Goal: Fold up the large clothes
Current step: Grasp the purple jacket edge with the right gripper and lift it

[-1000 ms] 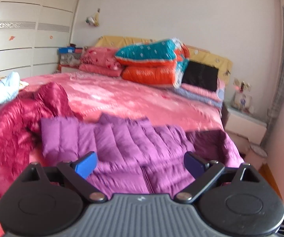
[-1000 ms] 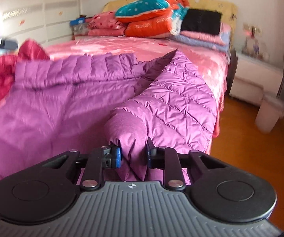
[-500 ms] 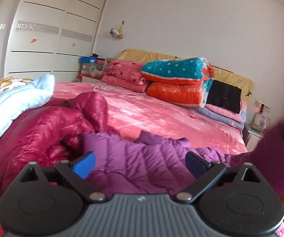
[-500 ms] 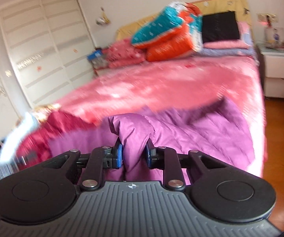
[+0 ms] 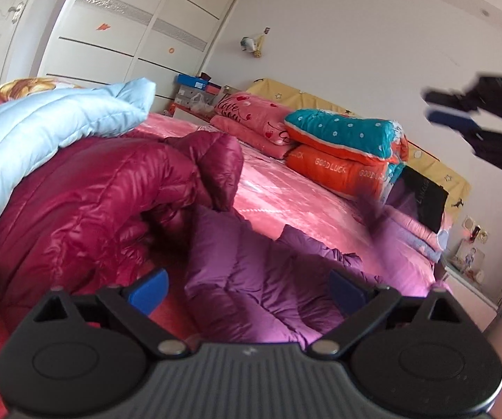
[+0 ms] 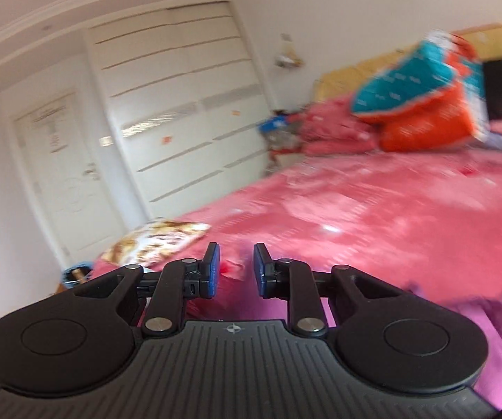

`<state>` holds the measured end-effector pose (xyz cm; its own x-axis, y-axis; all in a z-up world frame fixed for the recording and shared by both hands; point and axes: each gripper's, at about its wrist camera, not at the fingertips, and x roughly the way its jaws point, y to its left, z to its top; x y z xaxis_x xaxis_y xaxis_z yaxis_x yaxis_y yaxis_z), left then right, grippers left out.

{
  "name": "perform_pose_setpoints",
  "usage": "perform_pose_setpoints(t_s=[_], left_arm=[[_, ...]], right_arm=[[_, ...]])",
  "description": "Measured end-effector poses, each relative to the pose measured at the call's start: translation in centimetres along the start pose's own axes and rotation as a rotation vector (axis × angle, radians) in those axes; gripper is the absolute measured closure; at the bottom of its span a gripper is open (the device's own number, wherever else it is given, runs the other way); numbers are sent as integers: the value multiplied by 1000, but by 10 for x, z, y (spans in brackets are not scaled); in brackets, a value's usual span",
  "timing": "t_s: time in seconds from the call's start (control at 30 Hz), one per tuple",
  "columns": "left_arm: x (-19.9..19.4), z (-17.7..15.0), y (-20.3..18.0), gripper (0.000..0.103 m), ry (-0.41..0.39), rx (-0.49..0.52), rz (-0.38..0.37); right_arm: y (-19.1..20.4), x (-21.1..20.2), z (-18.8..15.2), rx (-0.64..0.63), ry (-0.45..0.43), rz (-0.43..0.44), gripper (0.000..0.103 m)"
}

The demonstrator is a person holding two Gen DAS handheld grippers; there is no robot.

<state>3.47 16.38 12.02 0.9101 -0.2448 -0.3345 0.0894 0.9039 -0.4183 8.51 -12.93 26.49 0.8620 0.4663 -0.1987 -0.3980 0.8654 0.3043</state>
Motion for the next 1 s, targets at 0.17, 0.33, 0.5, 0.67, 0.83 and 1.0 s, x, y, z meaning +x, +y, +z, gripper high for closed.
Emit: perform_pose_setpoints(t_s=[0.17, 0.33, 0.5, 0.67, 0.83, 1.0], left_arm=[[5, 1, 15, 4, 21, -46, 4], [8, 1, 23, 4, 29, -73, 2], [12, 0, 23, 4, 35, -56, 8], [14, -3, 16, 4, 37, -12, -1], [19, -5, 14, 3, 55, 1, -1], [22, -8, 14, 3, 73, 3, -1]], right_arm=[[27, 43, -14, -26, 25, 113, 78], [13, 59, -60, -12, 129, 46, 75], [-10, 41, -116, -93, 201, -137, 29], [-7, 25, -168, -210, 255, -163, 10], [-2, 44, -200, -403, 327, -171, 8], [-8, 43, -209, -409, 314, -203, 52]])
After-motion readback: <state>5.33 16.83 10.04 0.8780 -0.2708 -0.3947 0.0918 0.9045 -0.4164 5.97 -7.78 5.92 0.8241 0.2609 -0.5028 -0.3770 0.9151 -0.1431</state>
